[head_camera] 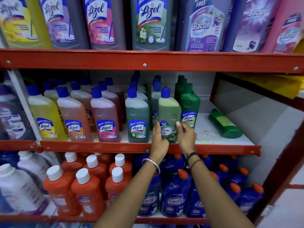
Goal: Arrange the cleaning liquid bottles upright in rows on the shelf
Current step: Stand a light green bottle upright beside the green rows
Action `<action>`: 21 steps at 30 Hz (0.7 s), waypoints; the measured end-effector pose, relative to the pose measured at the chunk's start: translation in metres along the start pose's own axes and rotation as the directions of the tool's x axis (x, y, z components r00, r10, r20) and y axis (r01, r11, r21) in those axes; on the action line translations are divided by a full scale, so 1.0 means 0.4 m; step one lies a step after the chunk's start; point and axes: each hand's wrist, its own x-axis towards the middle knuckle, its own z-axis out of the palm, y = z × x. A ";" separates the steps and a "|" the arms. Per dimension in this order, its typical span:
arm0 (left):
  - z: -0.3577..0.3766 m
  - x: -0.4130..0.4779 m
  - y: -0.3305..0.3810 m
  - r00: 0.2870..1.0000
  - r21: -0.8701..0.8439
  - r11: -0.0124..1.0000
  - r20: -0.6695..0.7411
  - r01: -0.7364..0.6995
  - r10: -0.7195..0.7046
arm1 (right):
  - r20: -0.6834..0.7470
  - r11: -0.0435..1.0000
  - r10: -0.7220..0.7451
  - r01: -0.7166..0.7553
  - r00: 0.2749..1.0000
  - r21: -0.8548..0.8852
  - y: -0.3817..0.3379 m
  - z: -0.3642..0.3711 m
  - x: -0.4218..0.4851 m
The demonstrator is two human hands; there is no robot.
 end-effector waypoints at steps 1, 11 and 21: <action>-0.001 0.000 0.001 1.000 0.001 1.000 -0.006 -0.007 0.007 | 0.013 1.000 0.003 -0.003 1.000 -0.005 0.002 0.004 -0.002; -0.047 -0.003 -0.011 1.000 0.033 0.999 -0.024 -0.015 0.016 | 0.101 0.996 0.036 -0.043 0.994 0.072 -0.018 0.040 -0.028; -0.048 -0.023 -0.019 0.998 0.097 0.994 0.035 -0.048 0.044 | 0.098 0.995 0.065 -0.071 0.993 0.066 -0.024 0.040 -0.027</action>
